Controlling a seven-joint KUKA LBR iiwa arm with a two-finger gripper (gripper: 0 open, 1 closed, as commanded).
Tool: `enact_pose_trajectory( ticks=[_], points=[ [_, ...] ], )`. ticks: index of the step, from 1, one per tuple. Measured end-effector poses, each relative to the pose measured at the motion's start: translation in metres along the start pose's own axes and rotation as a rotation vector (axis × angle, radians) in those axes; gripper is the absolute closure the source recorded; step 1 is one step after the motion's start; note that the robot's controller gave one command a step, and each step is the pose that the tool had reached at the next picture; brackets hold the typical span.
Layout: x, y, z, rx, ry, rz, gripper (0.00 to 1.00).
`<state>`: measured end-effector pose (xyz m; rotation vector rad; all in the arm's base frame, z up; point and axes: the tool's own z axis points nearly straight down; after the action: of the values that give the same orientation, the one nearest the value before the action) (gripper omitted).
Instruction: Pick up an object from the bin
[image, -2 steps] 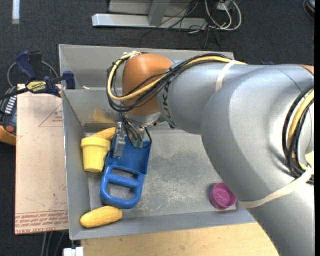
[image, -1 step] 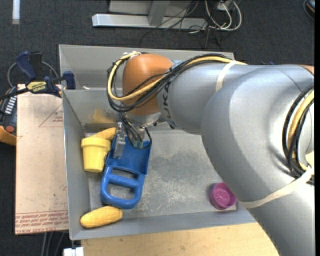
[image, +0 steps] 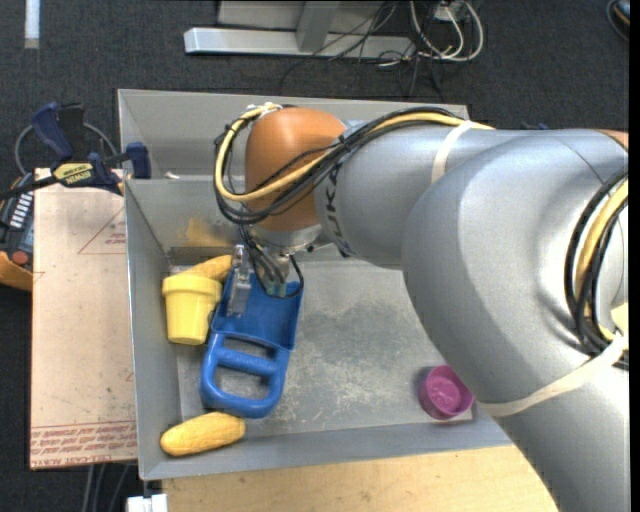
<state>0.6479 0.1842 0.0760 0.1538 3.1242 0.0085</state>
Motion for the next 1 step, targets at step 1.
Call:
enact_pose_trajectory(
  ticks=[1],
  points=[
    [0.0, 0.0, 0.0, 0.0, 0.0, 0.0, 1.0]
  ],
)
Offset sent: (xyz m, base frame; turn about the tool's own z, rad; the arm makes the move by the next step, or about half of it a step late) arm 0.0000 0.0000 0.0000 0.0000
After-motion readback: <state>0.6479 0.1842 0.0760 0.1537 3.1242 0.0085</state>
